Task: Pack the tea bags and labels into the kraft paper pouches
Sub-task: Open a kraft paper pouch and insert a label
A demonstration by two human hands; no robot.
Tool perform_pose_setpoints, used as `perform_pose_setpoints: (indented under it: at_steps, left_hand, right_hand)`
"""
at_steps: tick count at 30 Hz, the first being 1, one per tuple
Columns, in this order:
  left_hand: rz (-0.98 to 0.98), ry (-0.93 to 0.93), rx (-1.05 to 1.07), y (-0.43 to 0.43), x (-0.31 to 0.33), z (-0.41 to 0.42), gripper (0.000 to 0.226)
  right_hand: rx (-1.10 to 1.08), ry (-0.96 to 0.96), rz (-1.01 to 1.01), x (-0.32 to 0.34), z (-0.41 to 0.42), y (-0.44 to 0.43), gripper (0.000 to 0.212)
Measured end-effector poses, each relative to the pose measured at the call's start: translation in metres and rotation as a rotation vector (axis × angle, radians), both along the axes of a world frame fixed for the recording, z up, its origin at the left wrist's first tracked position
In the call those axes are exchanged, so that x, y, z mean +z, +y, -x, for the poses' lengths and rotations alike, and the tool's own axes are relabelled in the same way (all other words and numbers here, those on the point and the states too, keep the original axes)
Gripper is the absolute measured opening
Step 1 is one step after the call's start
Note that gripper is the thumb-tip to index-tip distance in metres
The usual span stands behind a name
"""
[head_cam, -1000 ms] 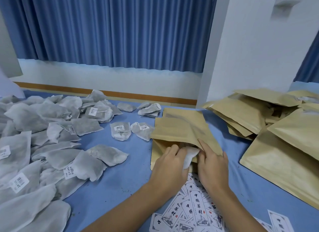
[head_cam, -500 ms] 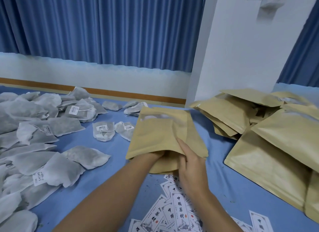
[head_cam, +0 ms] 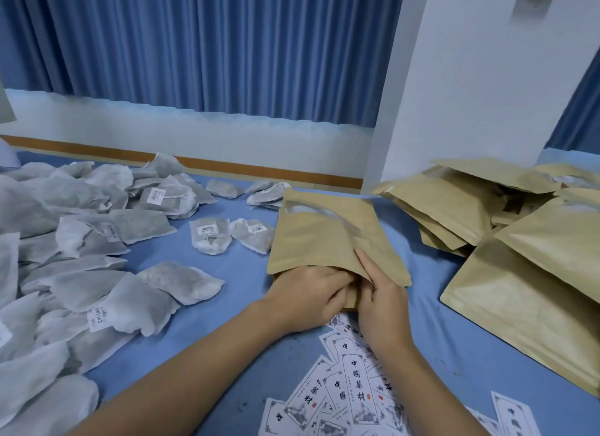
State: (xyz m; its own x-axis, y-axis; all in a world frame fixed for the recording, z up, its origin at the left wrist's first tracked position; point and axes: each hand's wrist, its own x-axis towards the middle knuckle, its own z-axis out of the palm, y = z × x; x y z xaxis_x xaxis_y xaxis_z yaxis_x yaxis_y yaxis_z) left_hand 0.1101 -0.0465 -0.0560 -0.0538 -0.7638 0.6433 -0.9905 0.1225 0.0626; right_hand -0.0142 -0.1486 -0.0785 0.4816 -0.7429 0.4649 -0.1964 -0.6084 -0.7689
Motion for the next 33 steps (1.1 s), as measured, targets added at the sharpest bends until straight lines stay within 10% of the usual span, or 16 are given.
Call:
perform_pose_setpoints:
  at_steps: [7,14,22,26,33]
  left_hand:
    - [0.567,0.107,0.164,0.039,0.005,-0.018,0.013]
    - [-0.42,0.345,1.129,0.065,-0.022,-0.054,0.053]
    - [-0.421,0.323,1.243,0.079,-0.014,-0.068,0.058]
    - [-0.345,0.454,1.175,0.091,-0.014,-0.069,0.043]
    - [0.459,0.497,0.334,0.075,-0.004,-0.03,0.053]
  right_hand:
    - [-0.009,-0.008,0.006,-0.001,-0.001,-0.003,0.051]
    - [0.006,0.041,-0.01,-0.002,0.0,-0.004,0.047]
    - [0.043,0.071,-0.005,0.001,0.003,0.001,0.046]
    - [0.063,0.069,-0.001,0.003,0.003,0.003,0.045]
    - [0.059,0.062,0.019,0.0,0.003,0.002,0.043]
